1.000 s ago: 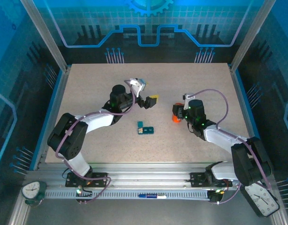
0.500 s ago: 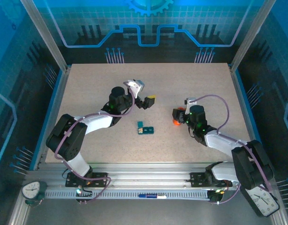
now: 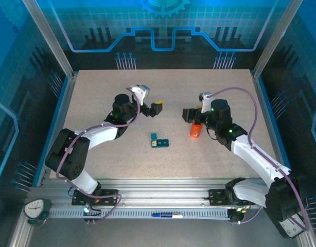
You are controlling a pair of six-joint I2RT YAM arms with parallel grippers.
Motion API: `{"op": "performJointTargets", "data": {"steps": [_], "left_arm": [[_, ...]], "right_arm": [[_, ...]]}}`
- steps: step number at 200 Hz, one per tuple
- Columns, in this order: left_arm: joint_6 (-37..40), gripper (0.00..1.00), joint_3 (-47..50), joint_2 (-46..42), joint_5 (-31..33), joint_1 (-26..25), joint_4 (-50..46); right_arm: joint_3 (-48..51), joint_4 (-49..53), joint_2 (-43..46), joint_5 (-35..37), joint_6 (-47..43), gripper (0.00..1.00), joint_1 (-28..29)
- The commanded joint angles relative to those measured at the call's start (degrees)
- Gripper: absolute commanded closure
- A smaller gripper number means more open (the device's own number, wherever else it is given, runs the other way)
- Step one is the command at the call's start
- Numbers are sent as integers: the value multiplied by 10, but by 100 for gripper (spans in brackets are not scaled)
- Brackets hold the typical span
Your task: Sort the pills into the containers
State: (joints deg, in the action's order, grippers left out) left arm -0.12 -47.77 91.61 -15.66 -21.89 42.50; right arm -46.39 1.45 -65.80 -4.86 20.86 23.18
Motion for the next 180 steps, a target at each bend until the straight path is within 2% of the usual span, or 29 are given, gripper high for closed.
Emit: {"op": "performJointTargets", "data": {"steps": [1,35,50,58,66,131,180], "left_arm": [[-15,9,9,-27,-10,12,-31],[-28,43,9,-43,-40,29,-70],[-32,63,4,-47,-50,35,-97],[-31,78,-3,-49,-56,37,-119],[-29,100,-12,-48,-62,38,-147],[-13,100,-125,-6,-54,38,-440],[-31,100,-143,21,-43,28,-547]], "right_arm": [[-37,128,-36,-75,-24,22,43],[-79,168,-95,-84,-34,23,94],[-79,166,-127,-92,-29,23,102],[-83,172,-142,-98,-27,23,105],[-91,178,-162,-100,-26,23,109],[-152,231,-301,-74,-32,26,138],[-172,235,-347,-49,-28,28,142]]}}
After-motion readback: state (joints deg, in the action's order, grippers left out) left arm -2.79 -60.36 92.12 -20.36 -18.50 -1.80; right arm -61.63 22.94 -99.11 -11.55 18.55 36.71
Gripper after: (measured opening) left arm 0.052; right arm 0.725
